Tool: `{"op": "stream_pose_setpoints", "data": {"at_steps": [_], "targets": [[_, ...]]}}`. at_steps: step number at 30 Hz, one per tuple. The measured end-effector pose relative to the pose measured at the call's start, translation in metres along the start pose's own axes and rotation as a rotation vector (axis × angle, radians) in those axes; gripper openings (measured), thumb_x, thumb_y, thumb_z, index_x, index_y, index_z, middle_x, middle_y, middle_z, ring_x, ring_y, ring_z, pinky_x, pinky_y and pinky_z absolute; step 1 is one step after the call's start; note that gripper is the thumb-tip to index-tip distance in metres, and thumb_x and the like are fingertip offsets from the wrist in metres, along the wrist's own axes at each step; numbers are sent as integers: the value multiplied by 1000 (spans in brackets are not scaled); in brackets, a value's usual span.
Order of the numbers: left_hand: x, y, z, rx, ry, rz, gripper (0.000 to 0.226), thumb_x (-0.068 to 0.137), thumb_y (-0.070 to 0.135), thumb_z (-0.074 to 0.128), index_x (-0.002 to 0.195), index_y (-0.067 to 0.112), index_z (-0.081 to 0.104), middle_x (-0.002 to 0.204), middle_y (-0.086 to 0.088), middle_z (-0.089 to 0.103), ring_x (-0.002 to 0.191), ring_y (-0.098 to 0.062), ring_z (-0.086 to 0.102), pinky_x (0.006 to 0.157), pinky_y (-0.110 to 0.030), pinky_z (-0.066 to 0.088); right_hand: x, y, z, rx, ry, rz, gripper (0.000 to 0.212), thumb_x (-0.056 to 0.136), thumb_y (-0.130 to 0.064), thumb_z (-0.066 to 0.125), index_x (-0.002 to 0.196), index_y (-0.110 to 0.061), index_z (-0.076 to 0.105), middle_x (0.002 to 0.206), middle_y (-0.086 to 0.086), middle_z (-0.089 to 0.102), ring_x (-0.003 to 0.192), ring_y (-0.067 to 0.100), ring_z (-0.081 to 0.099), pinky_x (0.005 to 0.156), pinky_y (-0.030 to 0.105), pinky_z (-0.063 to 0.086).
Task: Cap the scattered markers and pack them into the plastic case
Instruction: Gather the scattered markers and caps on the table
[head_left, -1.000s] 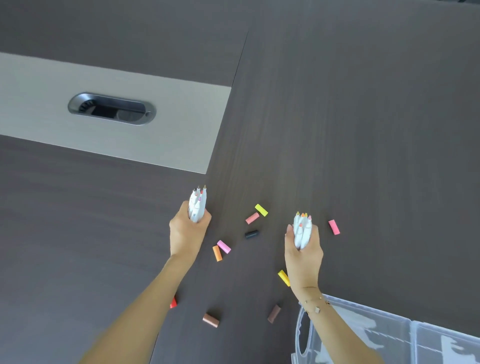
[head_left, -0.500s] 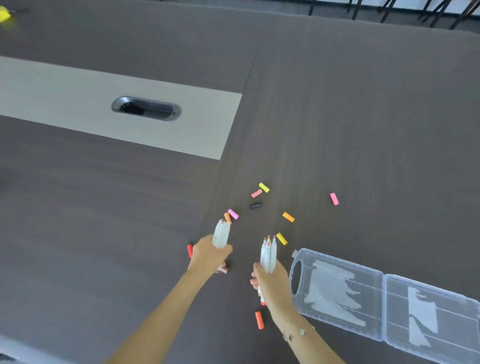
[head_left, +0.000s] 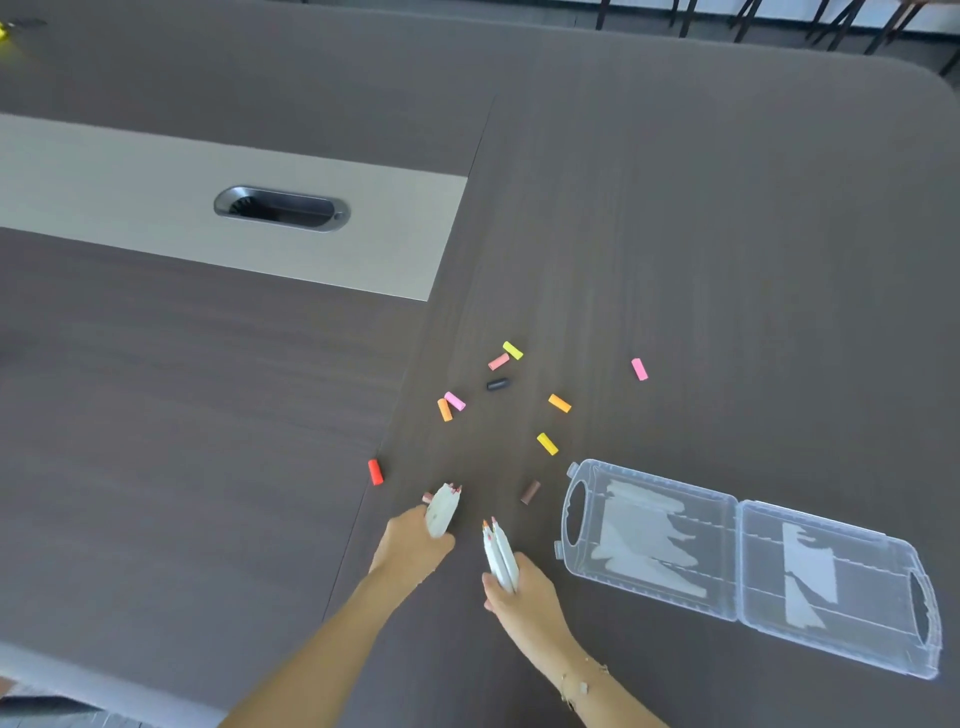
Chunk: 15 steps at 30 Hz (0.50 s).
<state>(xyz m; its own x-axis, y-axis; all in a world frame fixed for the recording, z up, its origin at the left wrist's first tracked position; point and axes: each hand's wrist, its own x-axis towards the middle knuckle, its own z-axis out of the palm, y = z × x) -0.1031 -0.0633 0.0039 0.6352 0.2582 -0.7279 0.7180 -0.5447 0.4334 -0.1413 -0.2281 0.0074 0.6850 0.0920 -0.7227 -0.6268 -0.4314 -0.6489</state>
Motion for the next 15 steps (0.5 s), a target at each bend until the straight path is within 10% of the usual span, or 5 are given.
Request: {"op": "stream_pose_setpoints", "data": {"at_steps": [15], "targets": [[73,71,-8,-19,2,147,9,74,18,52,76,16,44,74,-7,56,59,-20,55,53,-28,38,102,-74,-33,-157,219,-157,14,90,-27,54,95,-14,51,84,8,60,78,22,64,56,22,44]]}}
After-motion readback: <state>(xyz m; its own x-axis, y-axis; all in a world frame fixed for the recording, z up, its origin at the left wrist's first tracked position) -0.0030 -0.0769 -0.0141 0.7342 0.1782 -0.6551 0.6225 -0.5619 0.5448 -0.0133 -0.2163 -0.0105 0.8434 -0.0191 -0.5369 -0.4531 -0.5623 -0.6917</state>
